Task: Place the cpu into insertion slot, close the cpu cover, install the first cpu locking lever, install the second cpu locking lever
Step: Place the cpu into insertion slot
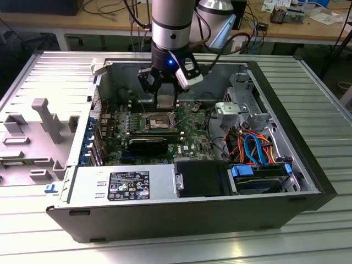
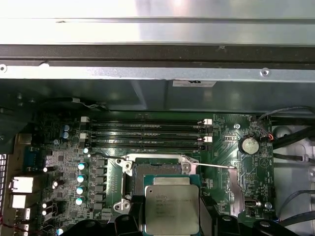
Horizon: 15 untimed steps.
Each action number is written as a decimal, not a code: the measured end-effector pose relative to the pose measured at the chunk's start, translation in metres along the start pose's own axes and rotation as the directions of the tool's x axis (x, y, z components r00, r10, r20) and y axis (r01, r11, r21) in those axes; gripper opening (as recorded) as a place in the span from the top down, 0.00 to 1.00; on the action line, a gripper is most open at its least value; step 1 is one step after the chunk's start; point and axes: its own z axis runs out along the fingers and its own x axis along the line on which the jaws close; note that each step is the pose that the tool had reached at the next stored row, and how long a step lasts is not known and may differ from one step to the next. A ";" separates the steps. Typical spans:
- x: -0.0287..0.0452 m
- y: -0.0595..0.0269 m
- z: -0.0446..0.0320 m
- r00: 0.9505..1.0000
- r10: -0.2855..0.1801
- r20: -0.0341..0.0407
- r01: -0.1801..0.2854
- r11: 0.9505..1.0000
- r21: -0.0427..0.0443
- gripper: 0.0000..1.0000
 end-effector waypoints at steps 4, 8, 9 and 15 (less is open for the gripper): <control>0.0006 -0.0006 0.0042 1.000 0.000 0.000 0.000 1.000 0.000 0.46; 0.0009 -0.0011 0.0099 1.000 0.000 0.000 0.000 1.000 0.000 0.46; 0.0009 -0.0012 0.0109 1.000 0.000 0.000 0.000 1.000 0.001 0.46; 0.0009 -0.0006 0.0149 1.000 0.001 -0.001 -0.001 0.999 0.049 0.46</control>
